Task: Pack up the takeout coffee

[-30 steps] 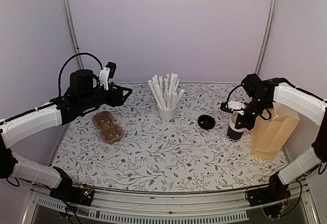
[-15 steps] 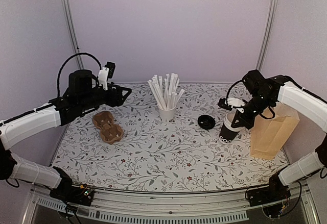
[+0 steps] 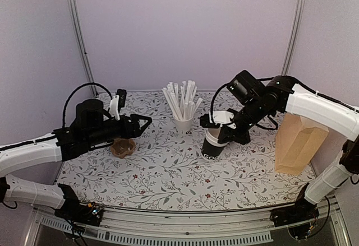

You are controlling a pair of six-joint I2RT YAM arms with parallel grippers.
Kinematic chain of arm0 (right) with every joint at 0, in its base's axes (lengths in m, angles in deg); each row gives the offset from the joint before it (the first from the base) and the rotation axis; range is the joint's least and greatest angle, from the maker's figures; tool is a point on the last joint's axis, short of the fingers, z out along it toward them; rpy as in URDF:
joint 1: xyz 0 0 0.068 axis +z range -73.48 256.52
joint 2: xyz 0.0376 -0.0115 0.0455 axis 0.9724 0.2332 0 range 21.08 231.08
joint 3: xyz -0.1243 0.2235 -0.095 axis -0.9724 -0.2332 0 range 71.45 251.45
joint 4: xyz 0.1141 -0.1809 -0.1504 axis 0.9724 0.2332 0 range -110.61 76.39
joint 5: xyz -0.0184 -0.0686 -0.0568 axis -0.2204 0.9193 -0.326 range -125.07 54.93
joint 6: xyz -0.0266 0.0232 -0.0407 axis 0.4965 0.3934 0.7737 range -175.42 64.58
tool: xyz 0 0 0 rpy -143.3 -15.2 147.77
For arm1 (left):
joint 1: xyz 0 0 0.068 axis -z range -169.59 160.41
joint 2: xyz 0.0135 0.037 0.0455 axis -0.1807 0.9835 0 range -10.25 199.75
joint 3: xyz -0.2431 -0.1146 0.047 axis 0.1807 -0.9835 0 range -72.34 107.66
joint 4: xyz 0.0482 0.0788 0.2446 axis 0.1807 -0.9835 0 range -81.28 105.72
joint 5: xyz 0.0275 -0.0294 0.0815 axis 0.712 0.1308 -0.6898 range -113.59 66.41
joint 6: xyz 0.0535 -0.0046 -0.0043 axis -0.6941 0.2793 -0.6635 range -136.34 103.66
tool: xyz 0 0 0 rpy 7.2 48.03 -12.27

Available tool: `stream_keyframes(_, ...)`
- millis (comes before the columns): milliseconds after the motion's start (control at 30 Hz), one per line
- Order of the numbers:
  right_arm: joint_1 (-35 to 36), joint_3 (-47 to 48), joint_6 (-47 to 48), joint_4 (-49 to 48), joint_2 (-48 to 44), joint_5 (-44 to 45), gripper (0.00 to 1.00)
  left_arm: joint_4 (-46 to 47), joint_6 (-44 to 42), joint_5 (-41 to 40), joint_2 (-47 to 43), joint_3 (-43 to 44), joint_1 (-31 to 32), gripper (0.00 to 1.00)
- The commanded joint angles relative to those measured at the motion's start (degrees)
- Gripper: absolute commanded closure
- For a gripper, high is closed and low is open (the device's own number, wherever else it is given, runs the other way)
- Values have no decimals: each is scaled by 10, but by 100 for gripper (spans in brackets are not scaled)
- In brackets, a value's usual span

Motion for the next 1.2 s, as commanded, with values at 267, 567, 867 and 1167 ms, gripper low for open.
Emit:
stream_keyframes(267, 81, 114, -46, -103, 143, -21, 100, 83, 214, -35, 23, -36, 93, 18)
stream_keyframes(567, 90, 148, -126, -154, 191, -26, 100, 163, 251, 10, 89, -54, 94, 29)
stream_keyframes(867, 95, 182, -145, -148, 230, -27, 100, 174, 257, 7, 110, -53, 94, 35)
stream_keyframes(1167, 96, 190, -154, -151, 229, -24, 100, 182, 269, -3, 122, -61, 91, 44)
